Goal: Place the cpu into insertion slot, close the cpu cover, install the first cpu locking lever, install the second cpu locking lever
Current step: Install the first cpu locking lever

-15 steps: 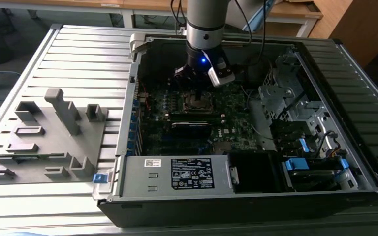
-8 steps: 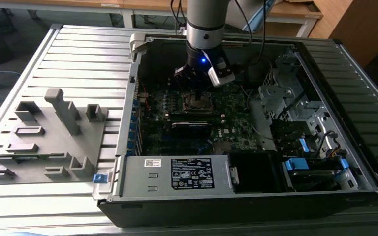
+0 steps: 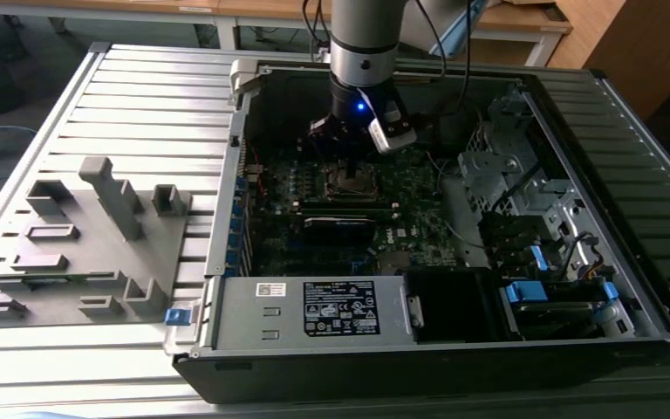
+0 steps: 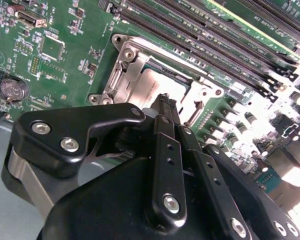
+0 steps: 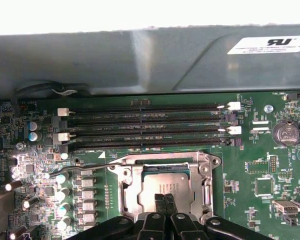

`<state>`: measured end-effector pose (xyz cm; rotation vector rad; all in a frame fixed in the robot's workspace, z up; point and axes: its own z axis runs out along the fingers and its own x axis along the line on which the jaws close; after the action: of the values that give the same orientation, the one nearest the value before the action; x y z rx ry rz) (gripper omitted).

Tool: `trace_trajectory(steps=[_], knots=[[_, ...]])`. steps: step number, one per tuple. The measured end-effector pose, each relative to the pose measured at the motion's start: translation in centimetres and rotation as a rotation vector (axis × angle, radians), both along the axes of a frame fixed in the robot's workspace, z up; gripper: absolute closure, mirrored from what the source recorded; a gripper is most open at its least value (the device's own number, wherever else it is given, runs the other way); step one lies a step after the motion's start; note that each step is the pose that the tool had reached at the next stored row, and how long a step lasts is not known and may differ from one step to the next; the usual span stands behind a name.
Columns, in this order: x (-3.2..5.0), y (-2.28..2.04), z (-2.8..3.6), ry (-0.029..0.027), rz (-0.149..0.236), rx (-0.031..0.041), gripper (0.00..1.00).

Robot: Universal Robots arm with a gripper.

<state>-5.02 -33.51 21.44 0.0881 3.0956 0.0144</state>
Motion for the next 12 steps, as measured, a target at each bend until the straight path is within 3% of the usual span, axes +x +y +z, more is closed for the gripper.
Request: trace_trajectory(steps=[12], knots=[[0.00, 0.06, 0.00, 0.0000, 0.000, -0.0009, 0.89]])
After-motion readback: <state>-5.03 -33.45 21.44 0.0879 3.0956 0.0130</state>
